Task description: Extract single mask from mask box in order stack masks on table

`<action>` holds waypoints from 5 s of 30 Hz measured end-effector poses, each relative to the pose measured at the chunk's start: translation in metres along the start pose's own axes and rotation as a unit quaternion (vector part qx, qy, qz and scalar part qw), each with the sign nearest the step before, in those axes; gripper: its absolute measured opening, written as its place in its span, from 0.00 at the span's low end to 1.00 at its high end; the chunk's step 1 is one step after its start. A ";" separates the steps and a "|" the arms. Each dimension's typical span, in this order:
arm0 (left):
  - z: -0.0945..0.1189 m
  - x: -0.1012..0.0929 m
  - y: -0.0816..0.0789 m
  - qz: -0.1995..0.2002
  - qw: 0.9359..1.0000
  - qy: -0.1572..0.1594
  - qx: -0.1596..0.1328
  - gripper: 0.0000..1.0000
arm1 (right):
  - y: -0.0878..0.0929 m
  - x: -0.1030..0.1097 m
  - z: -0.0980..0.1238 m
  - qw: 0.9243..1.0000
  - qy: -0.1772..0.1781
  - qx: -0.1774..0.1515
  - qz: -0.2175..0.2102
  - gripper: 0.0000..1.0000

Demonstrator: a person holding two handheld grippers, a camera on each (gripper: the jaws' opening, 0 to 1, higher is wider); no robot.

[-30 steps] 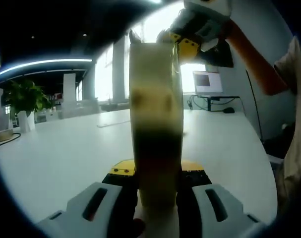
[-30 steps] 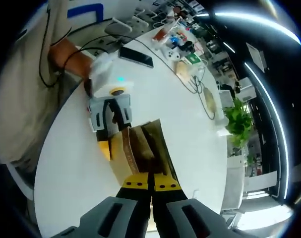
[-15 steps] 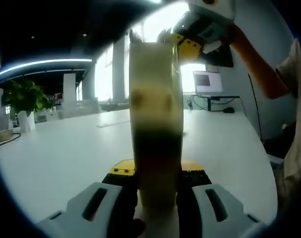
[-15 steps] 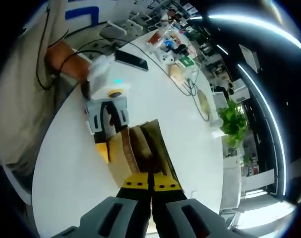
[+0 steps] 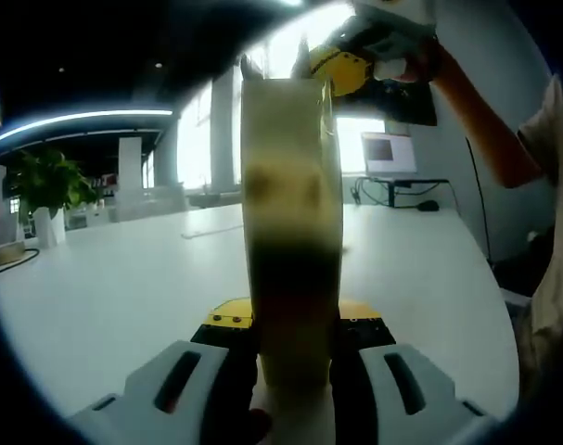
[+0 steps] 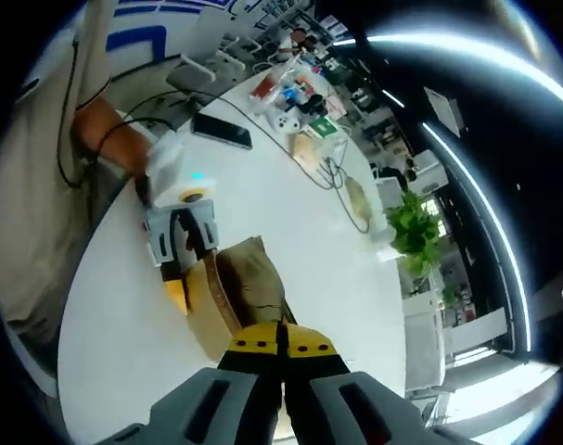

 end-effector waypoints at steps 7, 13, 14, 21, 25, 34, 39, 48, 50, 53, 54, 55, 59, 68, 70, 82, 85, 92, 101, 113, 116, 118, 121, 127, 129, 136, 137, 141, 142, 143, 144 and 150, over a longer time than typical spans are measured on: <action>0.000 0.001 0.000 0.000 1.000 0.000 0.000 0.20 | -0.003 -0.013 0.006 1.000 0.029 -0.009 -0.006 0.00; 0.001 0.001 0.000 0.001 1.000 0.000 0.000 0.20 | -0.006 -0.031 0.016 0.997 0.071 -0.019 -0.011 0.00; 0.001 0.001 0.000 0.001 1.000 0.000 0.000 0.20 | -0.006 -0.034 0.017 0.997 0.077 -0.021 -0.013 0.00; 0.000 0.001 0.000 0.001 1.000 0.000 0.000 0.20 | -0.008 -0.052 0.025 0.992 0.118 -0.028 -0.022 0.00; 0.000 0.001 0.000 0.001 1.000 0.000 0.001 0.20 | -0.007 -0.058 0.027 0.991 0.130 -0.031 -0.025 0.00; 0.000 0.001 0.000 0.000 1.000 0.001 0.001 0.20 | -0.005 -0.081 0.038 0.981 0.188 -0.032 -0.031 0.00; 0.000 0.000 0.000 0.000 1.000 0.001 0.001 0.20 | -0.005 -0.089 0.044 0.976 0.210 -0.035 -0.034 0.00; 0.000 0.001 0.000 0.000 1.000 0.001 0.001 0.20 | -0.001 -0.108 0.060 0.963 0.262 -0.039 -0.039 0.00; 0.000 0.001 0.000 0.000 1.000 0.001 0.001 0.20 | -0.001 -0.110 0.064 0.961 0.271 -0.039 -0.038 0.00; 0.000 0.002 0.001 0.001 1.000 0.001 0.001 0.20 | 0.001 -0.115 0.072 0.958 0.282 -0.039 -0.041 0.00; 0.000 0.001 0.001 0.001 1.000 0.001 0.001 0.20 | 0.002 -0.117 0.074 0.956 0.287 -0.039 -0.042 0.00; 0.000 0.001 0.001 0.001 1.000 0.001 0.001 0.20 | 0.003 -0.118 0.076 0.955 0.290 -0.038 -0.043 0.00; 0.000 0.001 0.001 0.001 1.000 0.001 0.001 0.20 | 0.012 -0.121 0.082 0.952 0.301 -0.027 -0.046 0.00; 0.000 0.000 0.001 0.001 1.000 0.001 0.001 0.20 | 0.036 -0.121 0.087 0.950 0.307 -0.004 -0.061 0.00; 0.000 0.000 0.001 0.001 1.000 0.001 0.001 0.20 | 0.042 -0.119 0.087 0.950 0.306 0.003 -0.065 0.00; 0.000 0.000 0.001 0.000 1.000 0.001 0.002 0.20 | 0.088 -0.111 0.096 0.942 0.320 0.054 -0.087 0.00; 0.000 0.000 0.001 -0.001 1.000 0.001 0.002 0.20 | 0.101 -0.108 0.096 0.940 0.320 0.063 -0.098 0.00; 0.000 0.000 0.001 -0.001 1.000 0.000 0.002 0.20 | 0.134 -0.093 0.085 0.939 0.305 0.092 -0.127 0.00; 0.000 0.000 0.001 -0.001 1.000 0.001 0.002 0.20 | 0.174 -0.065 0.057 0.940 0.277 0.140 -0.141 0.00; 0.001 -0.001 0.001 -0.002 1.000 0.001 0.002 0.20 | 0.202 -0.037 0.016 0.942 0.246 0.173 -0.146 0.00; 0.001 -0.001 0.001 -0.002 1.000 0.001 0.002 0.20 | 0.204 -0.029 0.009 0.943 0.239 0.179 -0.144 0.00; 0.001 -0.001 0.001 -0.002 1.000 0.001 0.002 0.20 | 0.205 -0.026 0.008 0.944 0.236 0.183 -0.142 0.00; 0.001 -0.001 0.001 -0.002 1.000 0.001 0.002 0.20 | 0.204 -0.022 0.006 0.944 0.232 0.186 -0.141 0.00; 0.001 -0.001 0.001 -0.002 1.000 0.001 0.002 0.20 | 0.197 -0.013 0.008 0.949 0.219 0.189 -0.127 0.00; 0.001 0.000 0.001 -0.002 1.000 0.001 0.002 0.20 | 0.194 -0.009 0.009 0.951 0.214 0.190 -0.120 0.00; 0.001 0.000 0.001 -0.002 1.000 0.001 0.002 0.20 | 0.177 0.015 0.018 0.958 0.186 0.189 -0.107 0.00; 0.001 0.000 0.001 -0.002 1.000 0.001 0.003 0.20 | 0.175 0.020 0.018 0.959 0.179 0.191 -0.109 0.00; 0.001 0.000 0.001 -0.002 1.000 0.000 0.003 0.20 | 0.166 0.034 0.020 0.962 0.164 0.182 -0.120 0.00; 0.001 0.000 0.001 -0.003 1.000 0.000 0.003 0.20 | 0.165 0.037 0.021 0.962 0.162 0.181 -0.122 0.00; 0.001 0.000 0.001 -0.003 1.000 0.000 0.003 0.20 | 0.164 0.040 0.020 0.962 0.160 0.180 -0.124 0.00; 0.001 0.000 0.001 -0.003 1.000 0.000 0.003 0.20 | 0.163 0.042 0.020 0.963 0.159 0.179 -0.126 0.00; 0.000 0.000 0.001 -0.002 1.000 0.000 0.003 0.20 | 0.165 0.051 0.017 0.964 0.153 0.169 -0.139 0.00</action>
Point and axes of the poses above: the point that each gripper's makers call its tool centre point, and the gripper's own axes: z roughly backward along the fingers, x roughly to its left, y roughly out of its underside, the point moved 1 cm from there along z, roughly backward along the fingers, and after that the axes turned 11 degrees about z, right-handed, at the moved point
